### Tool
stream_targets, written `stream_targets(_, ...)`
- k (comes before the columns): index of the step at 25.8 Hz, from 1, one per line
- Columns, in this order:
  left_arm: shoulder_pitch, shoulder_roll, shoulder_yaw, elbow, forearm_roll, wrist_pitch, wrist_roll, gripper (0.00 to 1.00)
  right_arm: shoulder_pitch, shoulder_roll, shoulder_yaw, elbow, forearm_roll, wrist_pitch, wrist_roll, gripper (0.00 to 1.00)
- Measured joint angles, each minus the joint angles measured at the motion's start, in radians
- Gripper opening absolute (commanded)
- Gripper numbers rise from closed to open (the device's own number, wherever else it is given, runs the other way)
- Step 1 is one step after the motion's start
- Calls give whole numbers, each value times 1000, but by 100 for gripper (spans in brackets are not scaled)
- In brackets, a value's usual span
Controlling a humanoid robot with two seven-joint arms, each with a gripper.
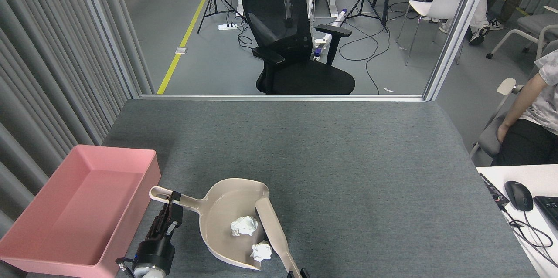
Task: Sweep and dump garbage into bin
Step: 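Sweep the white paper balls into the dustpan with the right-held brush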
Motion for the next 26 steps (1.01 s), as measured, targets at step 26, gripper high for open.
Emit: stream_targets(26, 3, 0, 2, -2, 0, 1, -1, 21, 76, -43, 6, -95, -13, 97, -20, 0)
